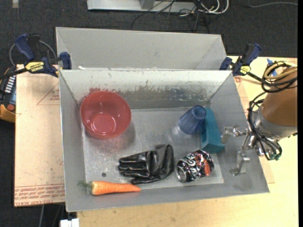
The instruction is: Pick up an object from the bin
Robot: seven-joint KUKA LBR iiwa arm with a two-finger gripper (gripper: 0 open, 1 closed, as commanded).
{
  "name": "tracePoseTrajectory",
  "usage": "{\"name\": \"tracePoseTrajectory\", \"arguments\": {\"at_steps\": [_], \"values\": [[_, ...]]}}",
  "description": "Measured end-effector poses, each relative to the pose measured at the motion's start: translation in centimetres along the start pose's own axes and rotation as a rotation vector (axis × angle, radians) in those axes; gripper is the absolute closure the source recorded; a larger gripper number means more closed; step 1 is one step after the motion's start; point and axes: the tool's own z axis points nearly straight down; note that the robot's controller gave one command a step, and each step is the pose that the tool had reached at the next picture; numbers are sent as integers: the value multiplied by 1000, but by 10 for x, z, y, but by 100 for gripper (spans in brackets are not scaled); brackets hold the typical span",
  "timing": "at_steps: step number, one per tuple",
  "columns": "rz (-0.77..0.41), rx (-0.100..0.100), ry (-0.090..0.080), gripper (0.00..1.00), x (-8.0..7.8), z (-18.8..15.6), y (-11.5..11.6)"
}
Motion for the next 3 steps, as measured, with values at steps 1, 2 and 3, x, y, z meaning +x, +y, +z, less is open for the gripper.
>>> {"name": "tracePoseTrajectory", "arguments": {"at_steps": [1, 2, 3], "values": [[-268, -6, 9, 0, -6, 56, 74], [-219, -1, -3, 0, -3, 23, 69], [-369, -9, 9, 0, -9, 52, 76]]}}
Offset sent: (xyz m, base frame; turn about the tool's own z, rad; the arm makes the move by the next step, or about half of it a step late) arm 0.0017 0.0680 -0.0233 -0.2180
